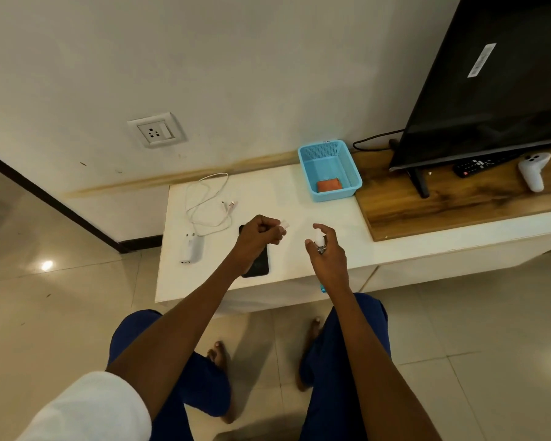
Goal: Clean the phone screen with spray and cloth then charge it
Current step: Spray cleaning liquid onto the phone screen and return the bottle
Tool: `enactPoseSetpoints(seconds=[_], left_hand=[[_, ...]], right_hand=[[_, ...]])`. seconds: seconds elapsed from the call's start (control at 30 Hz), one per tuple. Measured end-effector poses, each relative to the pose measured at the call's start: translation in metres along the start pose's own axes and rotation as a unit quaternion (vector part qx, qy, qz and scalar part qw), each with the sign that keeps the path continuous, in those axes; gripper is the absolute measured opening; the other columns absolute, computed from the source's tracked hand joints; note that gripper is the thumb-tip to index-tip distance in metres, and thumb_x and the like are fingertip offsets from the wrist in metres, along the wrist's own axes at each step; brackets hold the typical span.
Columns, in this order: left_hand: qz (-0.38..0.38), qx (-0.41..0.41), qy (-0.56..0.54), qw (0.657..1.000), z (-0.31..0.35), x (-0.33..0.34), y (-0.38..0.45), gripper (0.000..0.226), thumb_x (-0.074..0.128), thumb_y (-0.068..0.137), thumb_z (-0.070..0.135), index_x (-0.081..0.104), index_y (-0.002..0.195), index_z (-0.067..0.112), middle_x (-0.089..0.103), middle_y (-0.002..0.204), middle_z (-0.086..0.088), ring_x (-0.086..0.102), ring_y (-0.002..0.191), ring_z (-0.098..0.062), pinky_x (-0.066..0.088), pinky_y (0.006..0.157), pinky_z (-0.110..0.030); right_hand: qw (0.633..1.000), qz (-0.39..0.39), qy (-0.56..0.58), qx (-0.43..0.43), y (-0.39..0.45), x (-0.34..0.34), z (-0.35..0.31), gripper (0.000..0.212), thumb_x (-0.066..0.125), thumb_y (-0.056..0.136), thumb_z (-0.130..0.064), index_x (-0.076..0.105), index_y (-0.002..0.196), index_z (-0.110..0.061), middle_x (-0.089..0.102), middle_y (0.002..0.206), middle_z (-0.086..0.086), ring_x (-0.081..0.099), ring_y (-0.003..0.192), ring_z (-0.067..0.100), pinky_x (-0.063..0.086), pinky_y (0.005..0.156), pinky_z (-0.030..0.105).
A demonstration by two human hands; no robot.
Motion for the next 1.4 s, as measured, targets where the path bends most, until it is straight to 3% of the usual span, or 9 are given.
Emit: enactPoseSetpoints(seconds=[0.13, 0.23, 0.3, 0.4, 0.63, 0.8, 0.93, 1.2, 1.4], left_hand=[[0.019, -0.035, -0.106, 0.994, -0.025, 0.022, 0.024, 0.029, 0.060, 0.096, 0.004, 0.059, 0.124, -0.005, 0.071, 0.092, -0.006, 0.067, 0.081, -0.014, 0.055, 0.073, -0.021], [0.013, -0.028, -0.090, 0.995, -0.034, 0.039, 0.045, 0.030, 0.061, 0.097, 0.010, 0.063, 0.125, 0.000, 0.072, 0.104, -0.002, 0.068, 0.089, -0.009, 0.054, 0.079, -0.019], [0.012, -0.016, -0.047, 0.999, -0.037, 0.046, 0.060, 0.026, 0.063, 0.096, 0.010, 0.065, 0.121, 0.005, 0.071, 0.106, -0.002, 0.068, 0.091, -0.005, 0.053, 0.080, -0.018], [0.028, 0.007, 0.031, 0.999, -0.039, 0.051, 0.080, 0.022, 0.066, 0.094, 0.013, 0.063, 0.114, 0.006, 0.070, 0.110, -0.004, 0.068, 0.099, -0.009, 0.050, 0.085, -0.016], [0.089, 0.074, 0.359, 0.926, -0.040, 0.058, 0.134, 0.023, 0.073, 0.088, 0.025, 0.070, 0.110, 0.018, 0.071, 0.105, -0.001, 0.061, 0.098, -0.020, 0.046, 0.090, -0.037], [0.074, 0.061, 0.436, 0.895, -0.056, 0.066, 0.160, 0.022, 0.068, 0.091, 0.033, 0.068, 0.111, 0.023, 0.072, 0.108, 0.004, 0.059, 0.102, -0.021, 0.034, 0.082, -0.028], [0.066, 0.045, 0.482, 0.872, -0.066, 0.073, 0.170, 0.026, 0.066, 0.092, 0.036, 0.067, 0.114, 0.023, 0.070, 0.111, 0.003, 0.058, 0.101, -0.020, 0.038, 0.084, -0.028], [0.039, 0.024, 0.425, 0.904, -0.066, 0.068, 0.170, 0.037, 0.071, 0.089, 0.028, 0.058, 0.124, 0.024, 0.068, 0.107, 0.002, 0.058, 0.101, -0.020, 0.040, 0.086, -0.030], [0.130, 0.091, 0.334, 0.929, -0.047, 0.020, 0.101, 0.031, 0.064, 0.093, 0.017, 0.062, 0.124, 0.015, 0.067, 0.112, -0.003, 0.062, 0.101, -0.024, 0.049, 0.092, -0.044]], right_hand=[[0.998, 0.042, 0.017, 0.036, 0.016, -0.015, 0.020, 0.037, 0.056, 0.095, -0.019, 0.046, 0.130, -0.029, 0.063, 0.108, -0.003, 0.063, 0.077, 0.008, 0.049, 0.070, 0.017], [0.997, 0.043, 0.030, 0.054, 0.028, -0.019, 0.028, 0.035, 0.050, 0.097, -0.019, 0.046, 0.132, -0.025, 0.062, 0.097, -0.003, 0.061, 0.077, 0.010, 0.048, 0.071, 0.024], [0.997, 0.037, 0.030, 0.064, 0.038, -0.018, 0.031, 0.037, 0.051, 0.099, -0.023, 0.045, 0.135, -0.020, 0.063, 0.108, 0.003, 0.062, 0.092, 0.017, 0.051, 0.084, 0.032], [0.998, 0.048, 0.005, 0.027, 0.051, -0.019, 0.027, 0.044, 0.057, 0.098, -0.026, 0.045, 0.138, -0.014, 0.056, 0.126, 0.007, 0.056, 0.109, 0.015, 0.044, 0.093, 0.025], [0.995, 0.095, -0.011, 0.017, 0.074, -0.030, 0.039, 0.044, 0.065, 0.093, -0.025, 0.050, 0.135, -0.025, 0.054, 0.126, 0.001, 0.049, 0.108, 0.005, 0.043, 0.094, 0.018], [0.996, 0.091, -0.009, 0.020, 0.078, -0.030, 0.046, 0.046, 0.065, 0.093, -0.024, 0.049, 0.136, -0.028, 0.054, 0.132, -0.001, 0.047, 0.111, 0.001, 0.033, 0.089, 0.002], [0.997, 0.075, -0.011, 0.027, 0.077, -0.028, 0.046, 0.045, 0.063, 0.095, -0.024, 0.047, 0.137, -0.025, 0.052, 0.134, 0.000, 0.046, 0.113, 0.002, 0.039, 0.097, 0.017], [0.996, 0.053, 0.013, 0.078, 0.080, -0.023, 0.059, 0.052, 0.061, 0.095, -0.035, 0.040, 0.141, -0.023, 0.047, 0.144, 0.001, 0.048, 0.125, 0.011, 0.038, 0.100, 0.023], [0.996, 0.040, -0.018, 0.077, 0.078, -0.017, 0.062, 0.061, 0.062, 0.095, -0.028, 0.031, 0.148, -0.027, 0.042, 0.143, 0.004, 0.048, 0.127, 0.016, 0.039, 0.098, 0.025]])
Point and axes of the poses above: each hand's wrist, its own y-axis towards the middle knuckle, its own x-axis out of the palm, z = x × y, the point moved 10 cm from there along y, towards the middle knuckle
